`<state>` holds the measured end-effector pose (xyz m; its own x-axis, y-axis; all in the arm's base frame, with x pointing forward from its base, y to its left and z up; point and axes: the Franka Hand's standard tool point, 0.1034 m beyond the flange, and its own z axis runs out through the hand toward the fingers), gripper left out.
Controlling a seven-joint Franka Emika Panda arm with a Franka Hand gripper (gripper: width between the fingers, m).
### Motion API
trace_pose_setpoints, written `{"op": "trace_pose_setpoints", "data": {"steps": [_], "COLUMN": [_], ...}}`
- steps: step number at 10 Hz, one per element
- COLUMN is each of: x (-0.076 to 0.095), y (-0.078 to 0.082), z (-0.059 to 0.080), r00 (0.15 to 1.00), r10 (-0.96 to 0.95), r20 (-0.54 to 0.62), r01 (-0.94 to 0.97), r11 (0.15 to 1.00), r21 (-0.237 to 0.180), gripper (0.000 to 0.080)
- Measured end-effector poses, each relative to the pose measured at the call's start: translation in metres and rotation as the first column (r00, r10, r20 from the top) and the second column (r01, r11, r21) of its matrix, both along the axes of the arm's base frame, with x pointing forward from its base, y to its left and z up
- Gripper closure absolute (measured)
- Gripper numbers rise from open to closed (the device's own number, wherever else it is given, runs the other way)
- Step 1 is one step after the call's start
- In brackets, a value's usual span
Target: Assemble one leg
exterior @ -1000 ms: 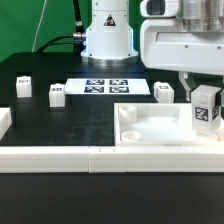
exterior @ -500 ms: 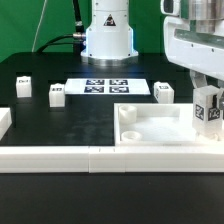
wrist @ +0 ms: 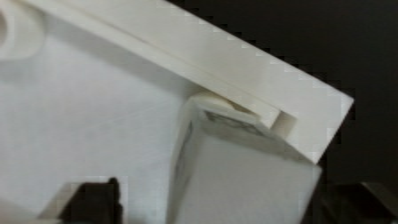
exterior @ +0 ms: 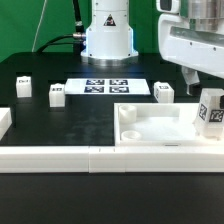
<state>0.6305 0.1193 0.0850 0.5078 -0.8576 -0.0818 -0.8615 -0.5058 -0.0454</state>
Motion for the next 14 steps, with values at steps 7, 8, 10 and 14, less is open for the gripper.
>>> {"op": "trace_pose_setpoints", "data": {"steps": [7,8,10,14], "x": [0.0024,0.0031,0.0046,0.0043], "y": [0.0026,0.001,0.0029,0.0022], "z": [-0.0069,-0.0069,-0.0059,-0.0066], "r00": [0.683,0.598,0.484,0.492], "r10": [0.731,0.802,0.875,0.871], "r20": [-0.004,-0.009,-0.004,-0.005], "r01": [-0.73,-0.801,-0.874,-0.87], "r11": [0.682,0.597,0.483,0.491], "r21": [-0.028,-0.029,-0.051,-0.049], "gripper": [0.0151,0.0151,0.0151,0.0511]}}
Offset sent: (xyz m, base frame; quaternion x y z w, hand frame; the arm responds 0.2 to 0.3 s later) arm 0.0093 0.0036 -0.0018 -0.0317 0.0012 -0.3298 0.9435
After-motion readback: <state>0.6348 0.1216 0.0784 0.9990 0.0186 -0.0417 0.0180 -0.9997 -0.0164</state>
